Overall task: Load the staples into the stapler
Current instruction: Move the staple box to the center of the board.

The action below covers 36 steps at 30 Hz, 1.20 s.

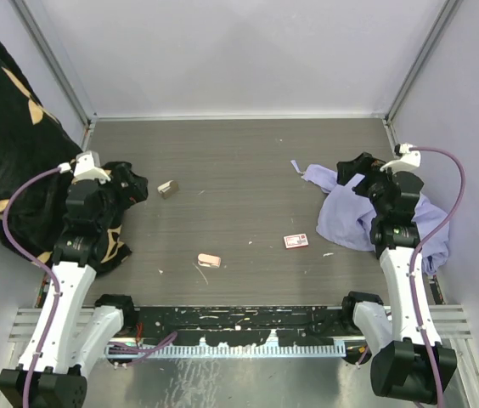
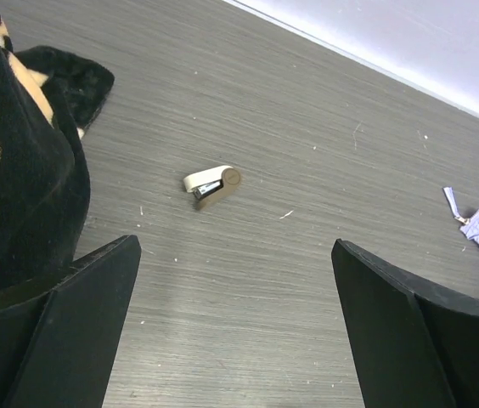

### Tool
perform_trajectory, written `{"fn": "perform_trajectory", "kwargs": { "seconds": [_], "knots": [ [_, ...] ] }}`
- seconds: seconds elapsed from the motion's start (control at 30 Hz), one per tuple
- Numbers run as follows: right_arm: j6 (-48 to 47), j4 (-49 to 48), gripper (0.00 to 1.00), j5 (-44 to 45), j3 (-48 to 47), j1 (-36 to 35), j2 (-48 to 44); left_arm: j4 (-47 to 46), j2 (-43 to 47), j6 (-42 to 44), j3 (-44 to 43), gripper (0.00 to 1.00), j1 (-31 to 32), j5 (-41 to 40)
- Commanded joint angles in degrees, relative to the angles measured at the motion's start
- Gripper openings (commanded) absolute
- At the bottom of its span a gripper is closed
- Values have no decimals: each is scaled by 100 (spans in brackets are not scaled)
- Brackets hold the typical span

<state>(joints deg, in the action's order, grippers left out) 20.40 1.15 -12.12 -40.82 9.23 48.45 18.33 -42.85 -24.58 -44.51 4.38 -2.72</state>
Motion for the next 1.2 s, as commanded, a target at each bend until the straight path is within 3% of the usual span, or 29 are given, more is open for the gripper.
{"fn": "perform_trajectory", "kwargs": {
  "seconds": [0.0,0.27,0.4,0.47,0.53,0.6,0.73,0.87,1.03,1.17],
  "knots": [
    [103,-411,99,-209,-128,21,4,40,-194,-72,-277,98,10,19],
    [102,-201,99,-675,-268,17,91,506,-669,-481,-640,98,5,605],
    [233,-97,99,-1526,-389,-50,370,718,-682,-378,-622,98,6,540],
    [289,-73,95,-1818,-360,-296,552,536,-684,-91,-493,98,10,902],
    [216,188,92,-1537,-384,-827,736,301,-783,54,-359,98,130,1497],
    [85,424,91,-1062,-373,-1555,867,300,-1046,145,-417,98,632,1664],
    [303,472,92,-125,-143,-2574,1184,166,-1367,506,-378,99,2240,787],
    [761,426,92,-89,135,-2664,1398,-1026,-1587,676,210,99,3259,932],
    [976,595,92,-286,370,-2664,1436,-2763,-2260,1476,803,100,4449,995],
    [1076,665,91,-29,666,-2665,1253,-3704,-3276,1699,716,96,4759,1152]
  ]
}}
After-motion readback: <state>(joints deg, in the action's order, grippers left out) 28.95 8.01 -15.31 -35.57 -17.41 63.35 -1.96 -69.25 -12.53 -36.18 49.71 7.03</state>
